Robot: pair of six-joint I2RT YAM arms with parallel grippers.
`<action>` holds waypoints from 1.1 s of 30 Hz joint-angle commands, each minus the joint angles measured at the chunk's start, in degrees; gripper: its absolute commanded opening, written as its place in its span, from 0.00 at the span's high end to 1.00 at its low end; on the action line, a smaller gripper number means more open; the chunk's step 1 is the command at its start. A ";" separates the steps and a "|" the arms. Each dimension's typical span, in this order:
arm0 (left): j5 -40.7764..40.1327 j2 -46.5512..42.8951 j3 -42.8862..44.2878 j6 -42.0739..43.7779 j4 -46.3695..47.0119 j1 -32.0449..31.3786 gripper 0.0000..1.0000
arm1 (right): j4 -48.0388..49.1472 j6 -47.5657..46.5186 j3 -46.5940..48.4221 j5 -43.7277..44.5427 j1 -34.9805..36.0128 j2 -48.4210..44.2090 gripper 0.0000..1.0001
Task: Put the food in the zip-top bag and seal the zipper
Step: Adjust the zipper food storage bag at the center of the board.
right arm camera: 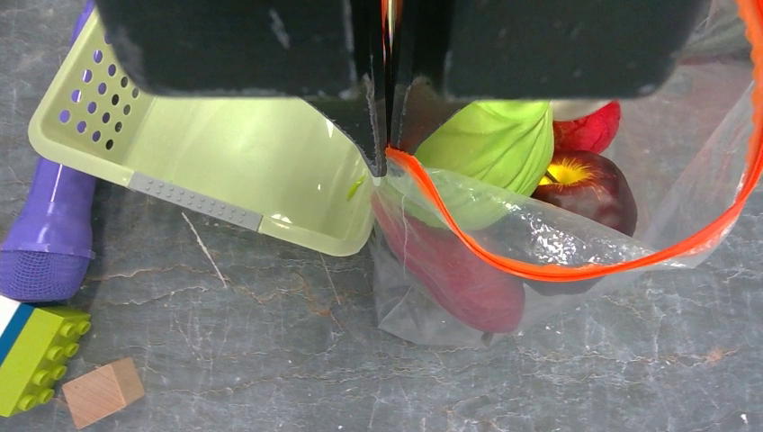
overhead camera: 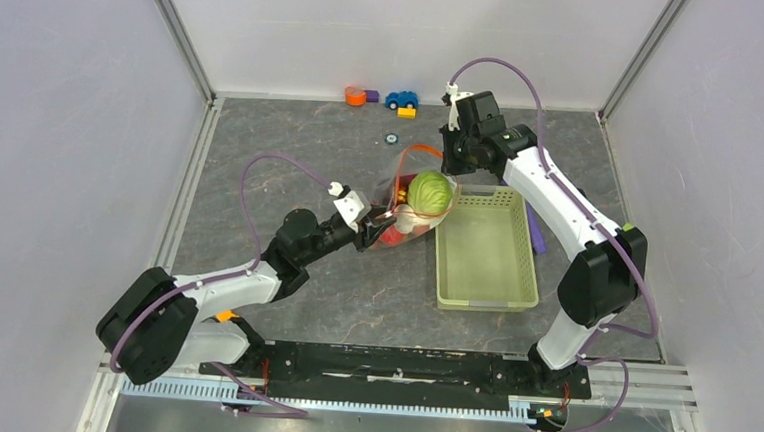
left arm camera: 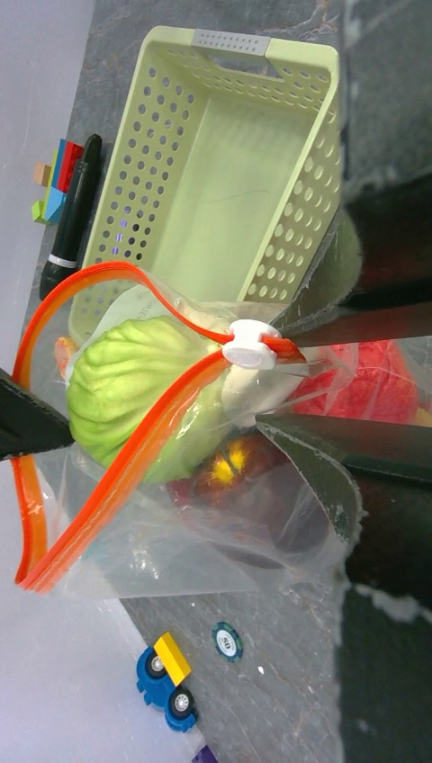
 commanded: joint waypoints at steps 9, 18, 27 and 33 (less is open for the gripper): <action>0.52 0.91 -1.81 2.72 7.18 0.09 0.80 | 2.14 0.24 0.21 -5.45 -0.10 -2.50 1.00; 4.53 -4.14 0.08 3.73 -1.54 0.04 0.98 | 2.14 -0.79 0.50 -6.34 -1.81 -2.90 0.99; 7.04 -11.08 7.69 -0.18 -24.23 0.09 0.98 | 14.41 -21.45 -6.48 -23.56 -2.87 -13.11 0.36; 5.86 -15.47 7.37 -0.87 -26.70 0.09 0.98 | 27.31 -33.76 -18.72 -38.29 -2.66 -25.53 0.16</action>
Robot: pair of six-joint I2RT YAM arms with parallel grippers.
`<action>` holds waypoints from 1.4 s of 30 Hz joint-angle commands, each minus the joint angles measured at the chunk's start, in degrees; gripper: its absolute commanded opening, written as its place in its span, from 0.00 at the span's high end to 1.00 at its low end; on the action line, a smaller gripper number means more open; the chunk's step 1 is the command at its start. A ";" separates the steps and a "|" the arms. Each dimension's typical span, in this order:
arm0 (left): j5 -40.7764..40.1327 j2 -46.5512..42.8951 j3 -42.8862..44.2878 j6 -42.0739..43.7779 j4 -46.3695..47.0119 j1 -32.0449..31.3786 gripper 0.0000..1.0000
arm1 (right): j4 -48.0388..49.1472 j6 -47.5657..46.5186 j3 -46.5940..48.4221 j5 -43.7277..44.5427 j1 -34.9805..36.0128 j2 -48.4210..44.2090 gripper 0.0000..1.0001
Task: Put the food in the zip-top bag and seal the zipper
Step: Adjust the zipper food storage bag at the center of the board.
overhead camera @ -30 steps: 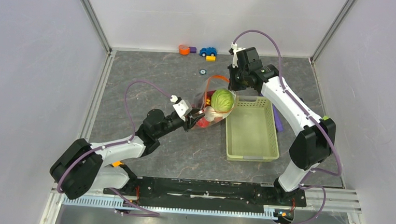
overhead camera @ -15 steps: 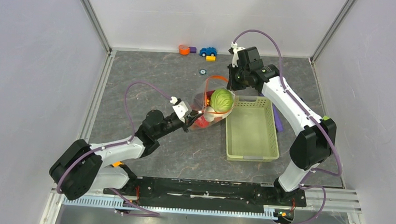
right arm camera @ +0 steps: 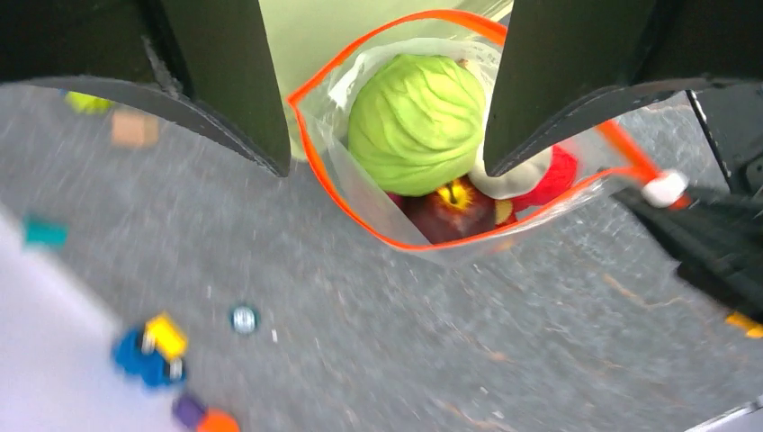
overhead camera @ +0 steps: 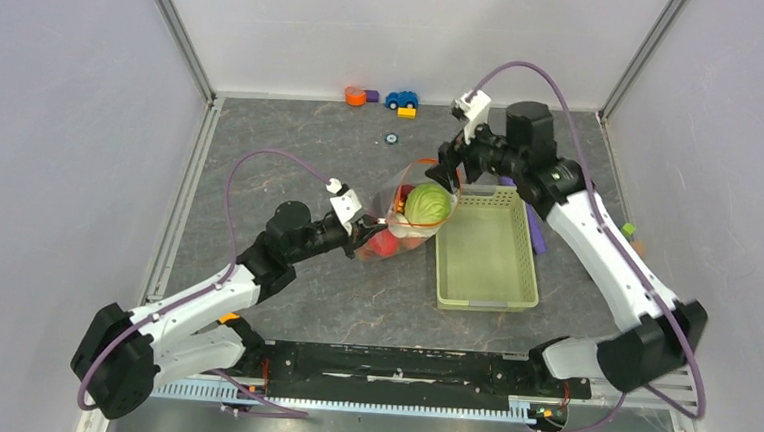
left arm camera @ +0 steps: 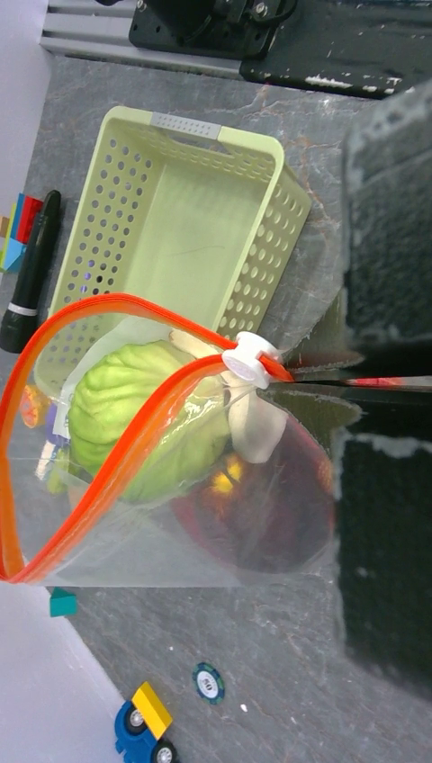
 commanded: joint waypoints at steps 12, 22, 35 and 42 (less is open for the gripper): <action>-1.87 -10.15 2.87 -3.72 -9.07 0.06 0.98 | 12.61 -31.95 -14.76 -19.43 19.73 -12.10 0.03; -0.69 -12.23 3.37 -3.74 -13.22 0.02 0.98 | 11.74 -32.12 -12.03 -16.31 23.06 -6.01 0.20; 1.12 -13.56 2.71 -3.35 -14.46 -0.02 0.98 | 10.95 -31.43 -10.37 -15.68 24.39 -2.21 0.44; 2.03 -14.31 2.29 -2.97 -14.46 0.00 0.98 | 11.03 -30.70 -9.65 -16.51 24.60 -1.64 0.51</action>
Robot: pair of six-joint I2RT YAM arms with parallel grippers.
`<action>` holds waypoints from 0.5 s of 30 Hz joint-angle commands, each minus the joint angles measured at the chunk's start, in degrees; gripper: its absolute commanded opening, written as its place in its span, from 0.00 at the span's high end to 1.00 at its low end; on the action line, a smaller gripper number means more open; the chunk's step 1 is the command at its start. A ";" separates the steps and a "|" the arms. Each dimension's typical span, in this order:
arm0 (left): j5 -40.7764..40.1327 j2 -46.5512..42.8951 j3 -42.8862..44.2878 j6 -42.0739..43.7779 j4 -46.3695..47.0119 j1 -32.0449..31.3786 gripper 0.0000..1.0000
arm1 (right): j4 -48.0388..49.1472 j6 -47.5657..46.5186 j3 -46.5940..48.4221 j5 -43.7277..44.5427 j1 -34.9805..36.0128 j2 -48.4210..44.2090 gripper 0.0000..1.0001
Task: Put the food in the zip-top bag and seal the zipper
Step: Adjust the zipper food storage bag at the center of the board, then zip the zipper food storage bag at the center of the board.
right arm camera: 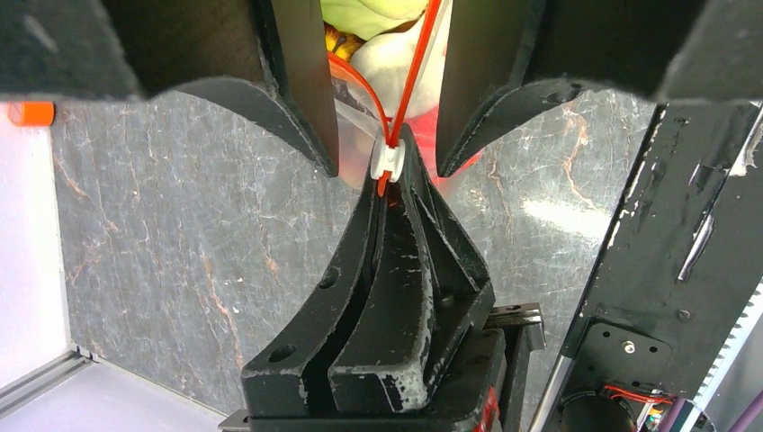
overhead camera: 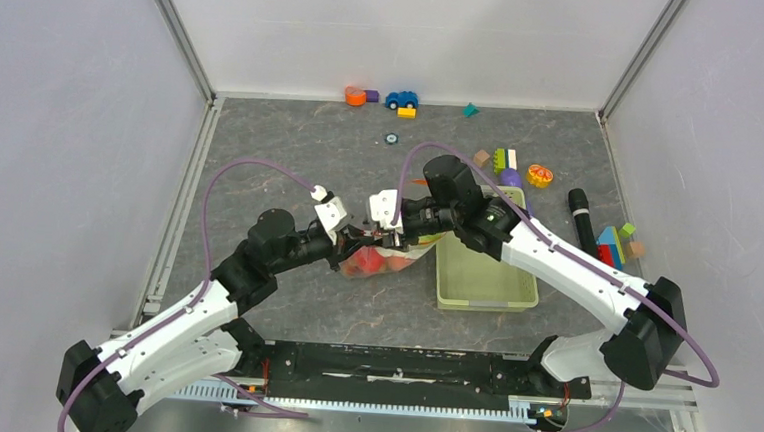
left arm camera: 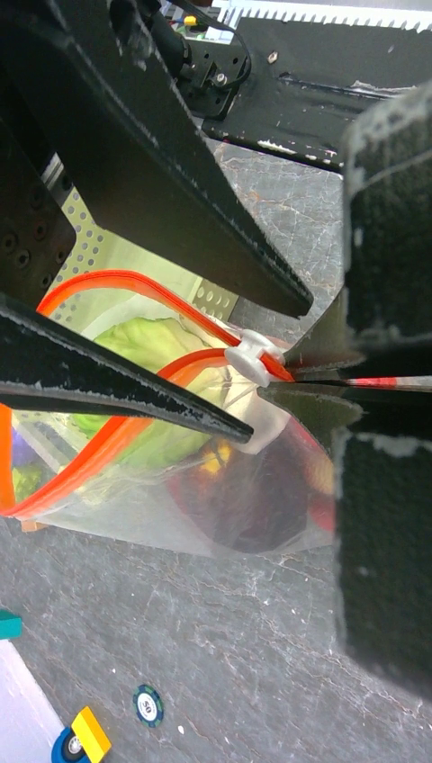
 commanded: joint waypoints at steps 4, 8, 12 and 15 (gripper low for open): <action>2.28 -1.68 1.55 -0.45 2.94 0.04 0.98 | 1.10 0.68 2.83 -0.70 0.57 -0.27 0.56; 1.77 -1.52 1.37 -0.09 2.94 0.05 0.98 | 1.02 1.08 2.87 -0.60 0.57 0.09 0.63; 1.54 -1.67 1.27 0.27 2.58 0.07 0.98 | 0.93 1.77 3.27 -0.77 0.57 0.17 0.72; 1.51 -2.06 1.17 0.57 2.29 0.00 0.98 | 0.52 1.96 3.45 -0.75 0.58 -0.07 0.88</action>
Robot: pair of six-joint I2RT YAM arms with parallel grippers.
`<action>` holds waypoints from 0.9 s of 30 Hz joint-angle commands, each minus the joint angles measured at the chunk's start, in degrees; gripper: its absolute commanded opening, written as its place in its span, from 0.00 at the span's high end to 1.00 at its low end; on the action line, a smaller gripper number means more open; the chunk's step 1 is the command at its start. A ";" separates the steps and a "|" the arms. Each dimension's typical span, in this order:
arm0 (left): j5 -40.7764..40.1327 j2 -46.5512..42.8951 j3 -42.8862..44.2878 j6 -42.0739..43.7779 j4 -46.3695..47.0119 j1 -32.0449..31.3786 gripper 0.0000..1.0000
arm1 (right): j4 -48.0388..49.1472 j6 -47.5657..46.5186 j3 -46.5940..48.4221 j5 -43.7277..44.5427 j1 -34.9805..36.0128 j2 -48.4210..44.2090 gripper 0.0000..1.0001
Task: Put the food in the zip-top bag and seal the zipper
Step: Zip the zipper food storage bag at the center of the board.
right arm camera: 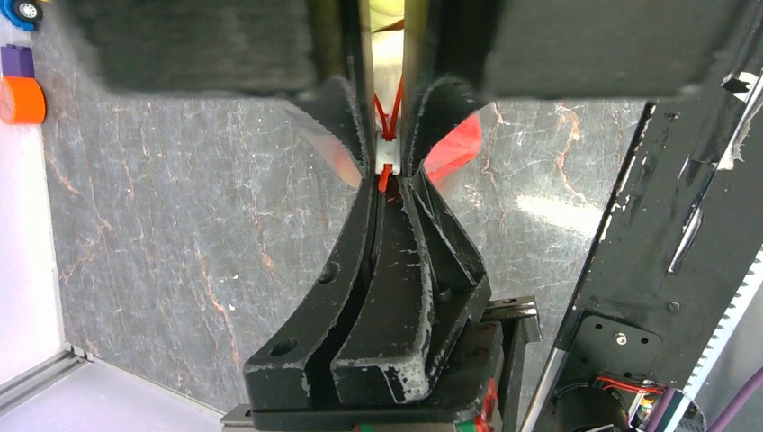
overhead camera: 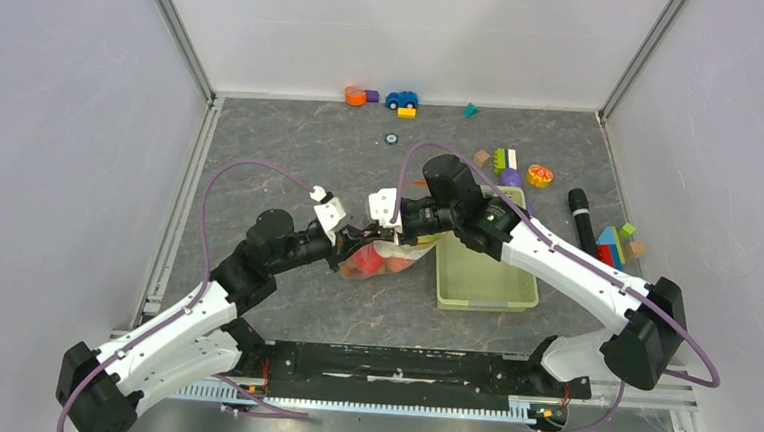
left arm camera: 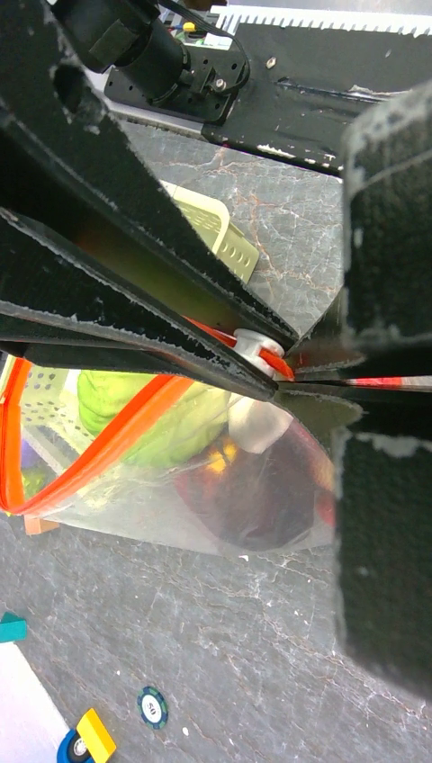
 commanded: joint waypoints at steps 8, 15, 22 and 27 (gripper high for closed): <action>-0.60 -4.59 -0.17 1.40 1.92 0.07 0.98 | -2.81 0.65 3.02 8.25 0.21 0.09 1.00; -3.60 -8.58 -2.42 -0.46 1.10 0.00 0.98 | -5.22 -0.18 2.57 11.99 -0.04 -0.31 1.00; -6.58 -10.87 -3.01 -1.40 -0.15 0.01 0.98 | -5.47 -0.13 1.87 11.95 -0.13 -0.54 1.00; -10.14 -11.64 -2.84 -3.16 -0.73 0.01 0.98 | -5.53 0.16 1.69 12.43 -0.10 -0.71 1.00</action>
